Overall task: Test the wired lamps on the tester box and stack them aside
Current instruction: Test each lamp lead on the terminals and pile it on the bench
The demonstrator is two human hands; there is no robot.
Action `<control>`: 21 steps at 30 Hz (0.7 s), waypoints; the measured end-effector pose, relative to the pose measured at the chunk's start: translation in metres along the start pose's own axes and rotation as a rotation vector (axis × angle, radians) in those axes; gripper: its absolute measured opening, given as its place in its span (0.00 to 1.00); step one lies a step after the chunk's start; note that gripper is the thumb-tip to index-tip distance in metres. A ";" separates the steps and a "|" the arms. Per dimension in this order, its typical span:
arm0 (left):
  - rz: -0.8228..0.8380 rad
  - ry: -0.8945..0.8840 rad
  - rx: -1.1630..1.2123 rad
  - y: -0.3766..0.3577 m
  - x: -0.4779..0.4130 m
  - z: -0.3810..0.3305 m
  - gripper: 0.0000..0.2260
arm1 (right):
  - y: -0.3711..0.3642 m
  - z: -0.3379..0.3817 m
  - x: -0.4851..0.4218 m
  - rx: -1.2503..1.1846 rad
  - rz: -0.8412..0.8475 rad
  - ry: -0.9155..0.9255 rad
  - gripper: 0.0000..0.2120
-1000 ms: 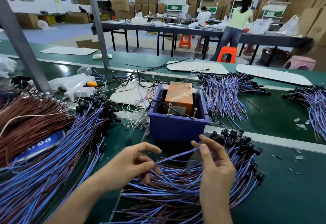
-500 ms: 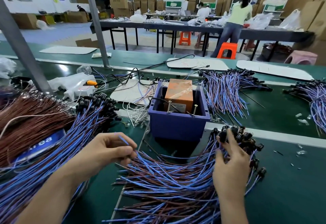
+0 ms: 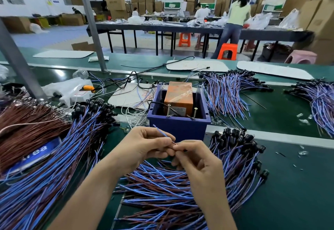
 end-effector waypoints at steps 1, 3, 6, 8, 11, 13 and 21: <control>-0.002 0.013 0.021 0.000 0.000 0.002 0.09 | 0.002 0.000 0.000 0.017 -0.019 0.000 0.08; 0.003 0.037 0.068 -0.001 -0.001 0.008 0.10 | 0.004 -0.001 0.000 0.049 -0.029 -0.001 0.11; 0.004 0.061 0.154 -0.005 -0.001 0.017 0.08 | 0.008 -0.006 0.000 0.028 -0.046 -0.034 0.12; -0.001 0.064 0.210 -0.010 -0.001 0.020 0.07 | 0.012 -0.009 0.000 -0.023 -0.087 -0.066 0.12; -0.036 0.069 0.268 -0.018 -0.003 0.025 0.06 | 0.017 -0.013 0.002 -0.077 -0.159 -0.083 0.10; -0.070 0.066 0.261 -0.021 -0.005 0.026 0.04 | 0.020 -0.015 0.003 -0.070 -0.212 -0.078 0.10; -0.249 0.064 0.142 0.003 -0.014 0.030 0.05 | 0.060 -0.038 0.012 -0.074 -0.560 -0.170 0.16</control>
Point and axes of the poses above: each hand's wrist, its own x-axis away from the middle knuckle, its own y-axis out of the back of the hand, z = x × y, the point moved 9 cm from there along -x, towards the middle knuckle, and after that the axes turned 4 degrees about -x, right-handed, at the moved point
